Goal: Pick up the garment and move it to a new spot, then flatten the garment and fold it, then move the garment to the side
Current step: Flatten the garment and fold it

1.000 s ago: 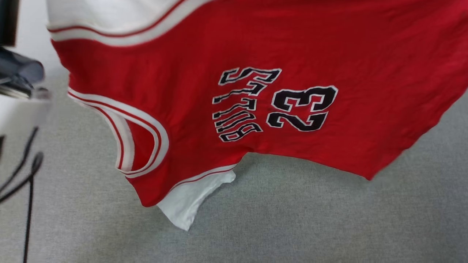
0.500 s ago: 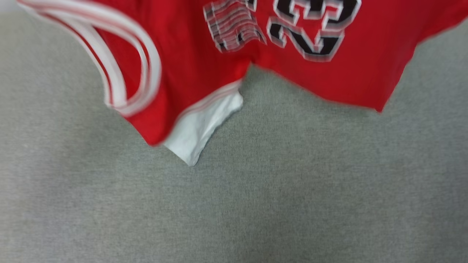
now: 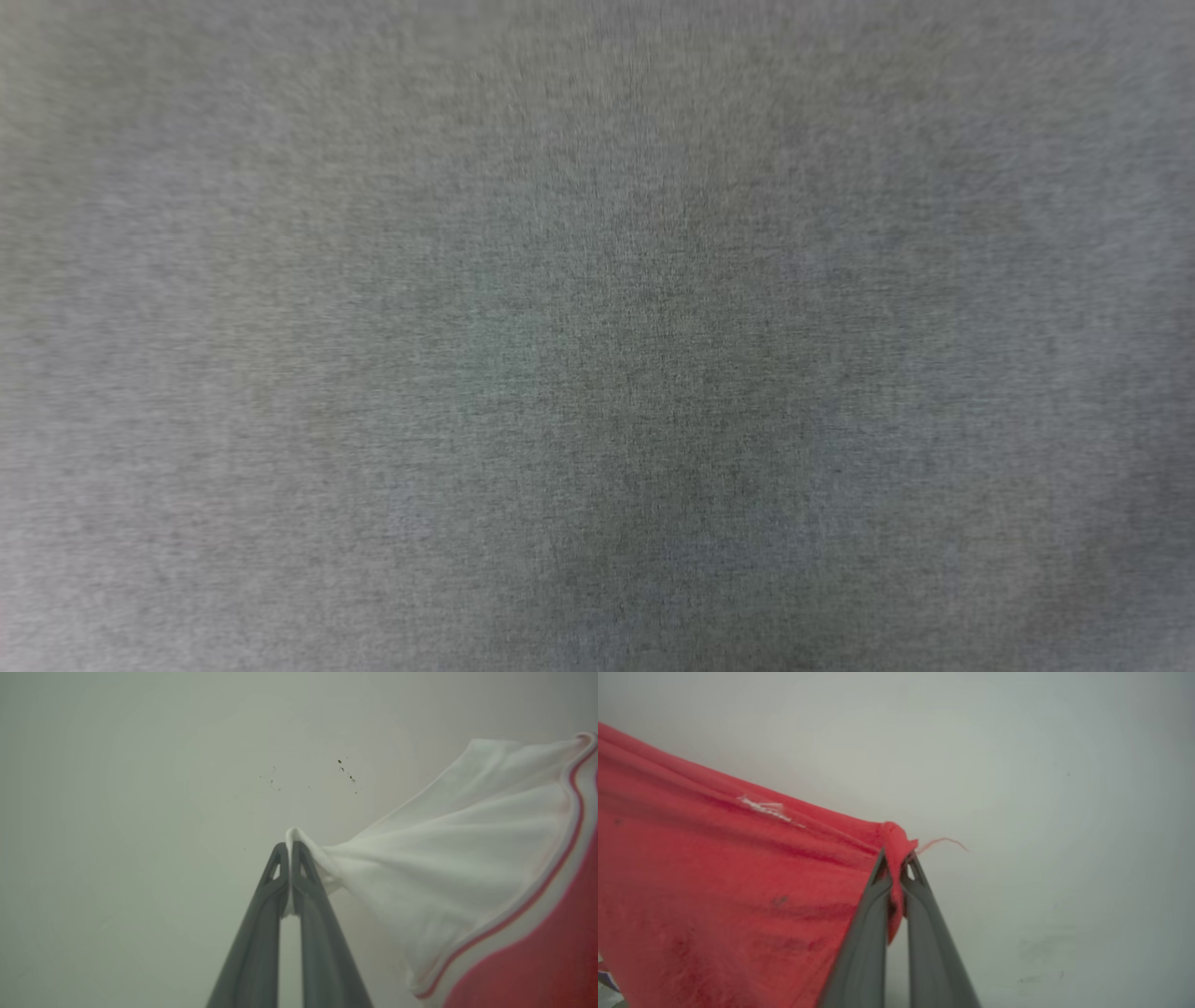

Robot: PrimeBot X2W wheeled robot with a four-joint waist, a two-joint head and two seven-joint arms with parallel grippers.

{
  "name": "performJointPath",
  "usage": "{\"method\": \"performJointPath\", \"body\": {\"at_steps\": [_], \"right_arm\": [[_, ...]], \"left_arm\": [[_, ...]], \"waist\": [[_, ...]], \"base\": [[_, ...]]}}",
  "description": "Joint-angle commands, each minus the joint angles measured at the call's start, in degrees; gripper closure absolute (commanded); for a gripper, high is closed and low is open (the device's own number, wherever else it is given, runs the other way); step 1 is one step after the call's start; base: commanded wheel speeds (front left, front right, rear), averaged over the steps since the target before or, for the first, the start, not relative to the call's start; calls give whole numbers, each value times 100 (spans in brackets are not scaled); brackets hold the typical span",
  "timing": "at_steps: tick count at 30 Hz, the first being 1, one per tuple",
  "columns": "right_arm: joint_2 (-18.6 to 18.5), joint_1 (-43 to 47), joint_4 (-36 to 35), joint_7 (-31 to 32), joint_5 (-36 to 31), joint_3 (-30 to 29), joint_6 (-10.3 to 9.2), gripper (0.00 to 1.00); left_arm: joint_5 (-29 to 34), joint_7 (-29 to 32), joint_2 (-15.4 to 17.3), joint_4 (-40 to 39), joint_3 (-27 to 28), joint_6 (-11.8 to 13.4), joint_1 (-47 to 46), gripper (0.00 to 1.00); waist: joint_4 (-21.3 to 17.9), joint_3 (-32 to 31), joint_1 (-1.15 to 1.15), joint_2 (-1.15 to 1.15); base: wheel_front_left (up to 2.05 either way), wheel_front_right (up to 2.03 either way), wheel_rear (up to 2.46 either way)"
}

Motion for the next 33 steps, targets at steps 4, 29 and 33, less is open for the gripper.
{"method": "performJointPath", "body": {"at_steps": [4,29,33], "right_arm": [[30,-610,825,-637,-340,-27,-17,100],[250,1521,2045,-2201,393,1258,-14,100],[162,2394,1883,-2097,652,1431,-14,100]], "left_arm": [[346,-588,-280,1083,-197,4,-846,100],[-529,-1959,-1458,1663,-530,83,3001,100],[-732,-1961,-1428,1111,-526,178,4146,100]], "waist": [[18,414,-2,0],[470,-335,-2,0],[534,-790,-2,0]], "base": [[0,0,0],[0,0,0],[0,0,0]]}}
